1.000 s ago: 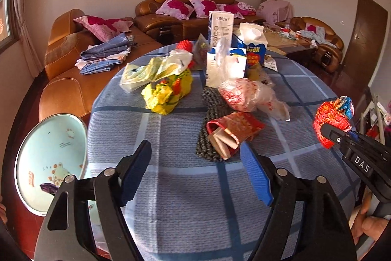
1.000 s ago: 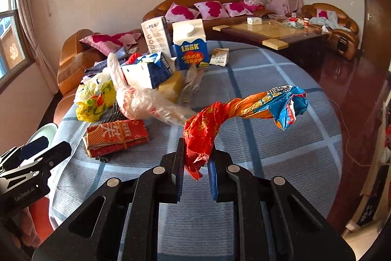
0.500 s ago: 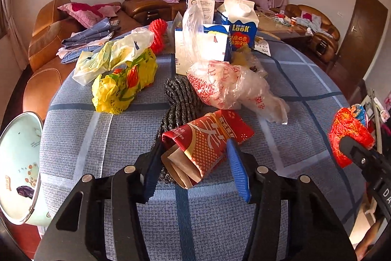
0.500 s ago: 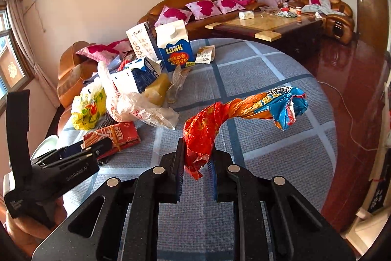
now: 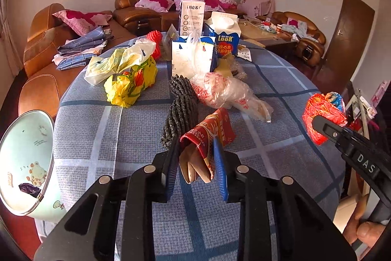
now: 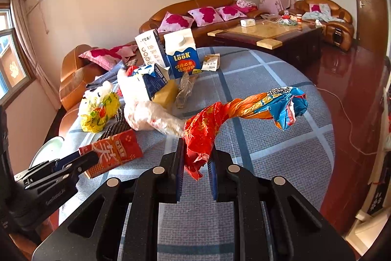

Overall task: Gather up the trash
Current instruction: 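Grasp the red paper package with the left tool while the right tool holds the snack wrapper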

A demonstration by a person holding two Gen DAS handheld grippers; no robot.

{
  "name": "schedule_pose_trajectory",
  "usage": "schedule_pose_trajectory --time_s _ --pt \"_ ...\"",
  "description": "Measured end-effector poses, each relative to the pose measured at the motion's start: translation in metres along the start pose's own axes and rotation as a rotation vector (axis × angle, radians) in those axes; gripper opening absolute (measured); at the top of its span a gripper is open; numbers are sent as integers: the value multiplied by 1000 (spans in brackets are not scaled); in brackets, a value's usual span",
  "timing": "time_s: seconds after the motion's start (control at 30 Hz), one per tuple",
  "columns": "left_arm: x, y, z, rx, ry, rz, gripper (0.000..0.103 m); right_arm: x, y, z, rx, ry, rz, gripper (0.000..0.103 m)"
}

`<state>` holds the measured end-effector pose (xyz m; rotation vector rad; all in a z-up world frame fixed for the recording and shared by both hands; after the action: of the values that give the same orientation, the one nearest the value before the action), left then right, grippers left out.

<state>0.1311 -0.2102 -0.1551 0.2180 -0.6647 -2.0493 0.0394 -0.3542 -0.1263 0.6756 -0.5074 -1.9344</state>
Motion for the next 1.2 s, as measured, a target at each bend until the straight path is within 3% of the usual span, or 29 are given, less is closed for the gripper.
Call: schedule_pose_trajectory --time_s 0.43,0.47,0.5,0.53,0.63,0.73,0.77,0.83,0.87,0.97,1.0,1.03,1.07,1.2 --pt "-27 -11 63 112 3 42 23 -41 1 24 52 21 87 18" --pt "-30 -10 67 122 -1 48 19 -44 0 26 55 23 94 18" --pt "-32 -9 71 132 -6 51 5 -47 0 27 57 25 101 18" --pt "-35 -8 75 140 -12 60 2 -50 -1 28 58 27 106 18" --pt "-41 -8 79 152 -8 55 0 -60 -2 30 58 29 127 18" --pt "-49 -11 62 113 -10 81 1 -68 -4 28 49 31 141 18" --pt "-52 -15 51 82 -27 88 4 -69 -5 27 48 28 145 18" --pt "-60 -24 27 19 -5 119 25 -70 -5 27 44 28 147 18" --pt "-63 -29 17 -4 10 125 43 -69 -5 27 44 26 146 18" --pt "-69 -42 -5 -69 14 152 48 -66 -5 25 40 25 139 18" --pt "-69 -41 -2 -51 8 156 50 -65 -4 25 40 23 136 18" --pt "-68 -41 0 -53 -6 160 64 -63 -3 24 40 21 131 18" --pt "-67 -40 4 -42 -31 170 70 -61 -3 23 40 19 125 18" --pt "-59 -24 14 3 -53 171 71 -56 -1 25 45 7 109 18"
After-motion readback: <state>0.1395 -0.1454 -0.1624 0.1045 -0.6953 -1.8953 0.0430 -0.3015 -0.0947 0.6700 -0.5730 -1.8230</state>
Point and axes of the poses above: each gripper's, at about its wrist camera, not at the fingertips, and z roughly against the way its jaws point, x to its right, y to its top, the point moved 7 cm from there along -z, roughly the way its jaws point, and after that the axes turned 14 degrees about -x, right-handed, at the moved point
